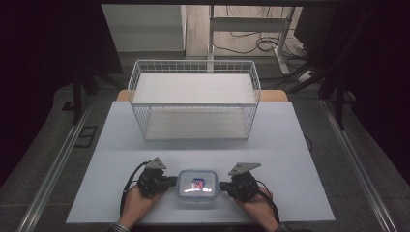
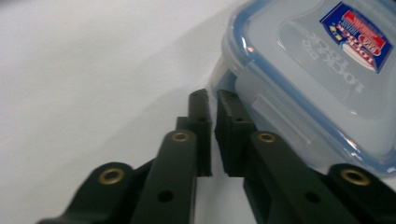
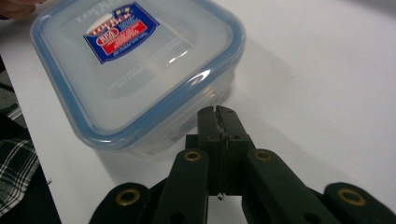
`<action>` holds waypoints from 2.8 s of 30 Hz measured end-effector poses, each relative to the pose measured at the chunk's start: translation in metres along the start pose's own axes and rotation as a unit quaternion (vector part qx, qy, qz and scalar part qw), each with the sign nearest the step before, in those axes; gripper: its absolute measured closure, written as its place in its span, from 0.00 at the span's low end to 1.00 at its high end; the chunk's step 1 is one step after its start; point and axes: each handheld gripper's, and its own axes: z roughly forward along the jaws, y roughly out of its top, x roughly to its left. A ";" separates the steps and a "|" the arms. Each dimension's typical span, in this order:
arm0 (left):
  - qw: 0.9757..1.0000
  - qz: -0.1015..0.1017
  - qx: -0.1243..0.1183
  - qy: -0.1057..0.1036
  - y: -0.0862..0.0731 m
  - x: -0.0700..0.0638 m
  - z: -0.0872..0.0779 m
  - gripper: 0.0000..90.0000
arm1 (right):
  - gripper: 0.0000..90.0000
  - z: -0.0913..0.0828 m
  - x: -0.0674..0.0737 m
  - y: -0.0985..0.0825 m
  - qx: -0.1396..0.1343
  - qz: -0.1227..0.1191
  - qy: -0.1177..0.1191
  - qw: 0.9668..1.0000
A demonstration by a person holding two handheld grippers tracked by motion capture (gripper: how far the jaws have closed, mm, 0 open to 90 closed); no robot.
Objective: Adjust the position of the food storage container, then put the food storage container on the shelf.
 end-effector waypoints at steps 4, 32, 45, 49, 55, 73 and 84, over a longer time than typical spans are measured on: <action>1.000 0.001 -0.012 0.011 -0.003 0.002 -0.011 0.81 | 0.89 -0.011 -0.005 -0.001 -0.020 -0.010 -0.029 0.999; 0.996 -0.007 -0.057 -0.073 0.009 -0.017 -0.013 0.13 | 0.23 -0.009 0.014 0.020 -0.050 -0.011 0.043 0.998; 0.993 -0.016 -0.013 -0.112 0.004 -0.022 -0.001 0.19 | 0.24 0.006 0.006 0.012 -0.013 0.054 0.103 0.993; 0.992 -0.023 -0.017 -0.121 0.000 -0.017 -0.007 0.35 | 0.32 0.003 0.005 0.011 -0.008 0.059 0.101 0.993; 0.989 -0.035 -0.028 -0.144 -0.008 -0.013 -0.015 0.50 | 0.46 -0.003 0.003 0.005 -0.011 0.077 0.121 0.990; 0.976 -0.087 -0.065 -0.187 -0.020 -0.002 -0.020 0.64 | 0.64 -0.007 -0.009 -0.002 -0.033 0.136 0.185 0.973; 0.975 -0.091 -0.086 -0.185 -0.013 0.001 -0.024 0.64 | 0.65 -0.010 -0.012 0.002 -0.059 0.154 0.189 0.968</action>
